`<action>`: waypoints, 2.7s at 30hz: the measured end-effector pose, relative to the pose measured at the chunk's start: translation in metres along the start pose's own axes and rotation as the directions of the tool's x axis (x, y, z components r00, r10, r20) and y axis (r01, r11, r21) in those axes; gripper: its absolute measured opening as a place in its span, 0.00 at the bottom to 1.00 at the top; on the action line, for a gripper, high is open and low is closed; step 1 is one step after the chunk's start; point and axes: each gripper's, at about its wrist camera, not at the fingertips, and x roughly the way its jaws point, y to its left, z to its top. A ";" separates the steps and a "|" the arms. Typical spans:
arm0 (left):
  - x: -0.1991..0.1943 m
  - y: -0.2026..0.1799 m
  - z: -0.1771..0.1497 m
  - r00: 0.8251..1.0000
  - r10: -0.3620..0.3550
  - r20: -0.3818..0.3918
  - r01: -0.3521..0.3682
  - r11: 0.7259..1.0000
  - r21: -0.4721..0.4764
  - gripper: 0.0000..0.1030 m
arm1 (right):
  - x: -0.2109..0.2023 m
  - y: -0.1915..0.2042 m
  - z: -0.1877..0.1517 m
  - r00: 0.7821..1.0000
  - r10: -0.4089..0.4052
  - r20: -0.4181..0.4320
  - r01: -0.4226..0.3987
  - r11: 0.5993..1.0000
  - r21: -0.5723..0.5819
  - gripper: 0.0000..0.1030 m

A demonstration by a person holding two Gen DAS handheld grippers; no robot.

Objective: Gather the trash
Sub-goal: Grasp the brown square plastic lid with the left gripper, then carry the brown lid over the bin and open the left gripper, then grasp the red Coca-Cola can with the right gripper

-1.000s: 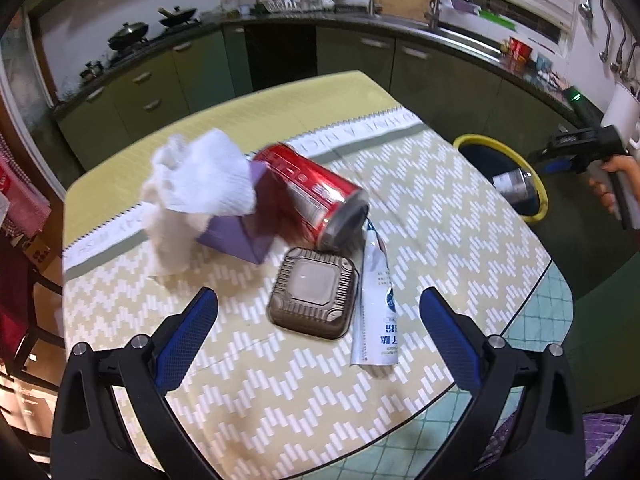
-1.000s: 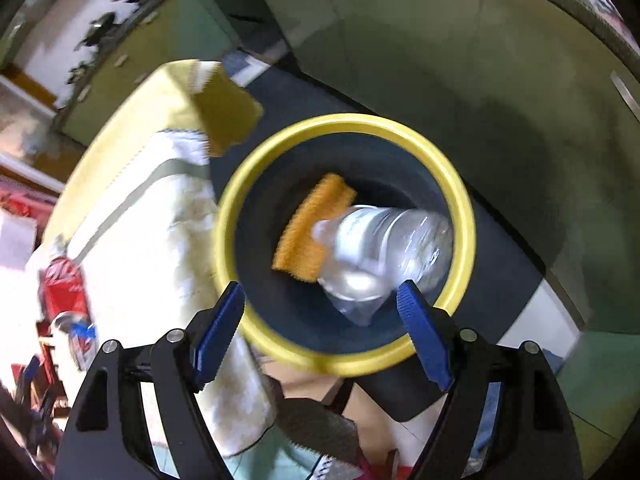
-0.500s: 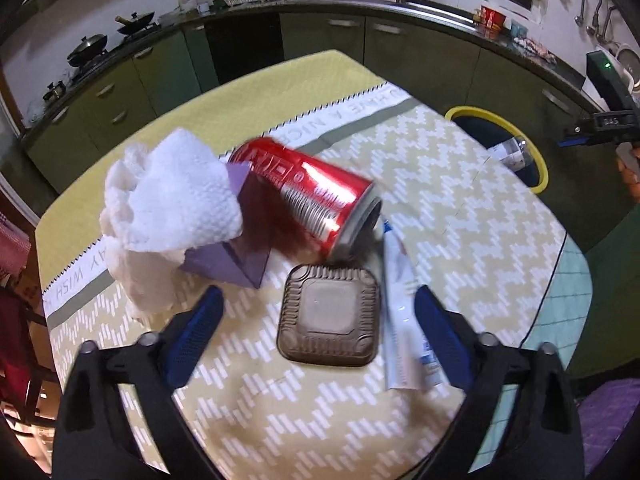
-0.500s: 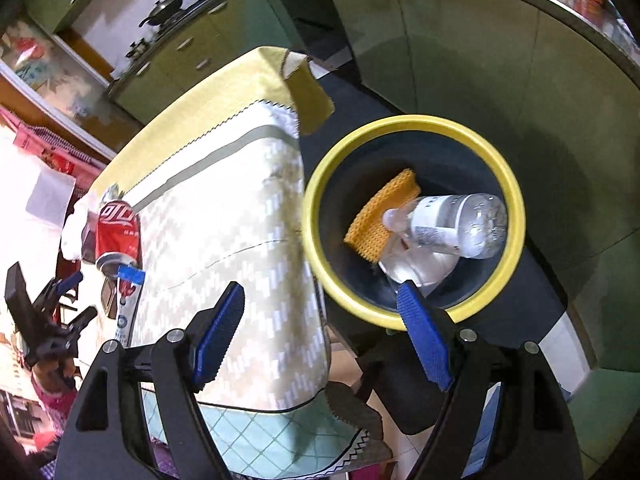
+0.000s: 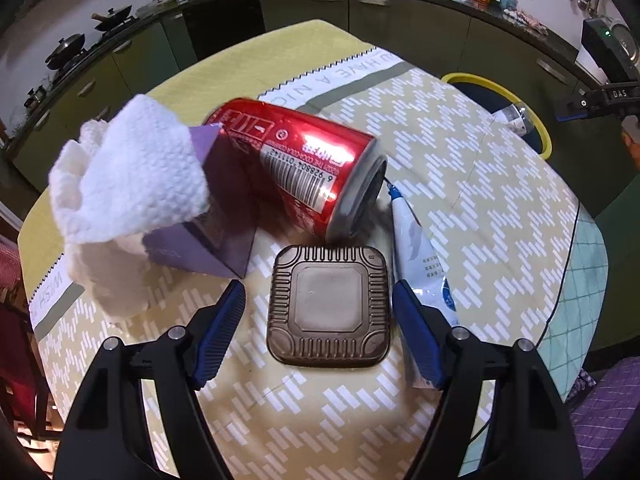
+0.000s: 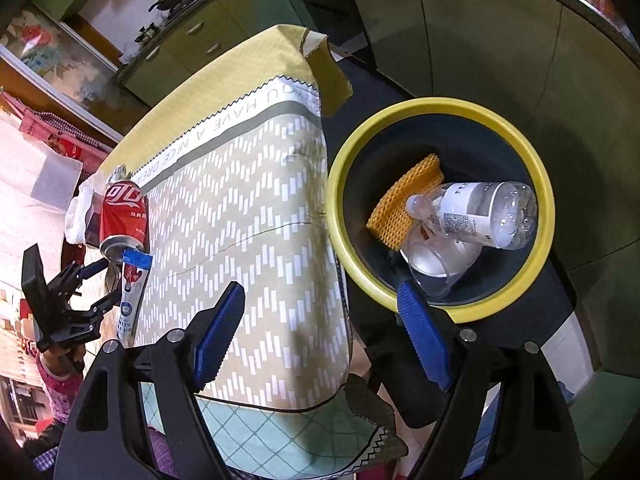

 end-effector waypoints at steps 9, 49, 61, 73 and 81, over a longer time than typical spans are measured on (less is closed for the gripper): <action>0.004 0.005 -0.003 1.000 -0.022 -0.013 0.021 0.999 -0.024 0.55 | 0.002 0.001 -0.001 1.000 0.014 0.003 -0.014 1.000 0.001 0.76; 0.093 -0.246 0.234 0.961 -0.269 -0.067 0.277 0.916 0.291 0.67 | -0.088 -0.148 -0.086 0.965 -0.088 0.247 0.025 0.969 0.245 0.76; 0.009 -0.189 0.188 0.932 -0.336 0.138 0.299 0.925 0.236 0.81 | -0.067 -0.127 -0.078 0.975 -0.065 0.211 0.020 0.978 0.209 0.76; -0.071 -0.035 0.066 0.920 -0.133 0.368 0.150 0.989 -0.017 0.89 | -0.026 -0.023 -0.025 0.988 -0.075 0.134 0.077 0.997 -0.007 0.76; -0.097 0.050 -0.006 0.892 0.076 0.446 0.026 0.975 -0.219 0.91 | 0.021 0.127 0.018 0.997 0.043 0.060 -0.025 0.960 -0.279 0.76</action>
